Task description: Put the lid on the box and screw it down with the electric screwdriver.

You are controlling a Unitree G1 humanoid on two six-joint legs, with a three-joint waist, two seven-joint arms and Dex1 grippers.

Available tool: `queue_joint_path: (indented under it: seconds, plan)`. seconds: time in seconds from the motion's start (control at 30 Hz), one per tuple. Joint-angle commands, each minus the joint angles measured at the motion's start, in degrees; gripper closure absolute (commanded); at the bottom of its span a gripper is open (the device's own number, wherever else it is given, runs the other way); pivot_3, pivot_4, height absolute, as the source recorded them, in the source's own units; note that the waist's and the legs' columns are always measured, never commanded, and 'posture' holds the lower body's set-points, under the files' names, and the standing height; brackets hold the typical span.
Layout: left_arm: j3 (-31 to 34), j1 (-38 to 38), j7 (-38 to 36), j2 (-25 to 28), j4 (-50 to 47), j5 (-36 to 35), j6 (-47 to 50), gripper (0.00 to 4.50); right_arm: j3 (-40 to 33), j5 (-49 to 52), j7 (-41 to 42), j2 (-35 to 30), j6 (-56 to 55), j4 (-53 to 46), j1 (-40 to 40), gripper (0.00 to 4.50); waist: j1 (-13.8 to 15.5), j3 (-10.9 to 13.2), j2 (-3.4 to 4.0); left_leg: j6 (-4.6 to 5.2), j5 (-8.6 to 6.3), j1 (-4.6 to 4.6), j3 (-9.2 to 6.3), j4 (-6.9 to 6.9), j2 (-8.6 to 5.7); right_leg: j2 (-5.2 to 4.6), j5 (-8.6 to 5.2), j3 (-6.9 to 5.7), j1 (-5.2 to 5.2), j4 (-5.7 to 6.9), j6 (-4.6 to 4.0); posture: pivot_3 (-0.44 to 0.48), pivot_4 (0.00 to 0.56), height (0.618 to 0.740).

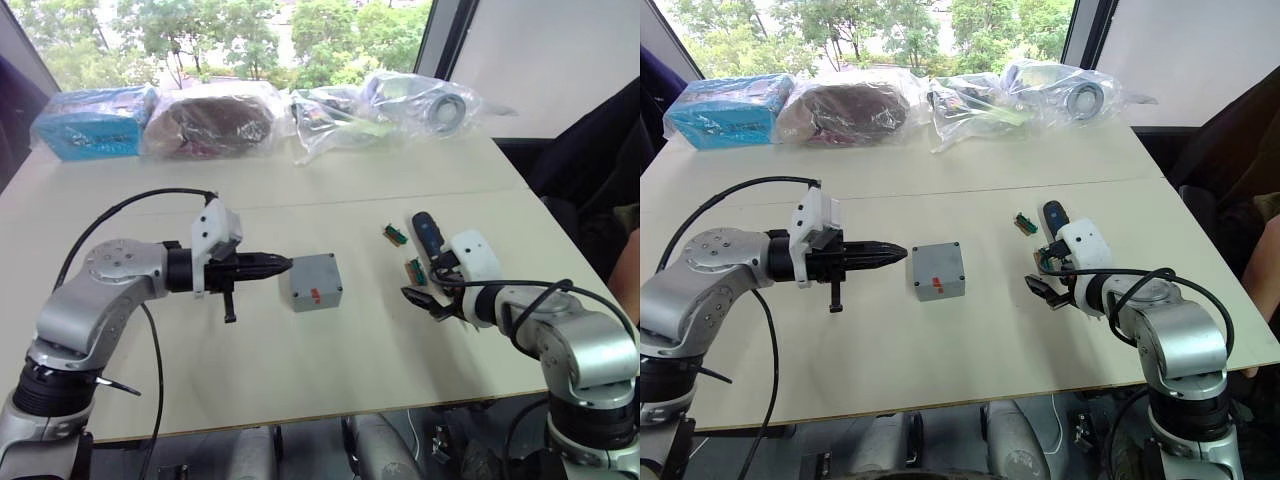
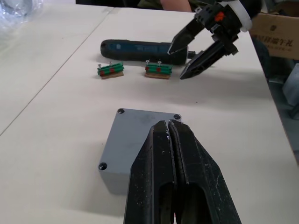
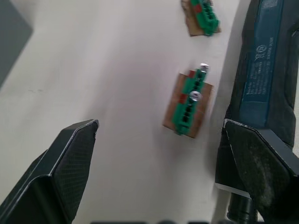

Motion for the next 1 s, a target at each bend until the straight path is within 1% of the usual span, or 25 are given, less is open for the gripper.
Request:
queue_joint_path:
  seconds: [0.03, 0.33, 0.63, 1.0]
  plan:
    - [0.2, -1.8, 0.5, -0.1, -0.3, 0.3, -1.4, 4.50, -1.0, 0.7, -0.6, -0.6, -1.8, 0.6, -0.6, 0.02, 0.1, 0.0, 0.00, 0.00, 0.00, 0.00, 0.00, 0.00, 0.00, 0.00, 0.00, 0.00, 0.00, 0.00, 0.00, 0.000, 0.150, 0.740]
    - [-0.2, -2.1, 1.0, -0.1, -0.1, 0.3, -1.8, 4.50, 0.3, 0.4, -3.6, 2.2, -8.5, 6.2, -2.1, 0.02, 0.0, 0.0, -0.01, 0.00, 0.00, -0.05, 0.00, 0.00, 0.00, 0.00, 0.00, 0.00, -0.03, -0.01, 0.00, 0.000, 0.150, 0.740]
    - [-0.1, -2.0, 1.4, 0.4, -0.2, 0.4, -1.8, 4.50, 1.1, 0.5, -5.8, 3.2, -12.6, 10.2, -2.5, 0.02, 0.1, 0.0, 0.00, 0.00, 0.00, -0.11, -0.01, 0.00, 0.00, 0.00, 0.00, 0.00, -0.05, -0.02, 0.01, 0.000, 0.150, 0.740]
    - [-0.3, -2.1, 1.5, 0.5, -0.2, 0.6, -1.9, 4.50, 1.5, 1.4, -6.2, 2.6, -13.2, 9.7, -1.3, 0.02, 0.1, 0.0, 0.01, 0.00, 0.00, -0.15, -0.02, 0.00, 0.00, 0.00, 0.00, 0.00, -0.09, -0.02, 0.01, 0.000, 0.150, 0.740]
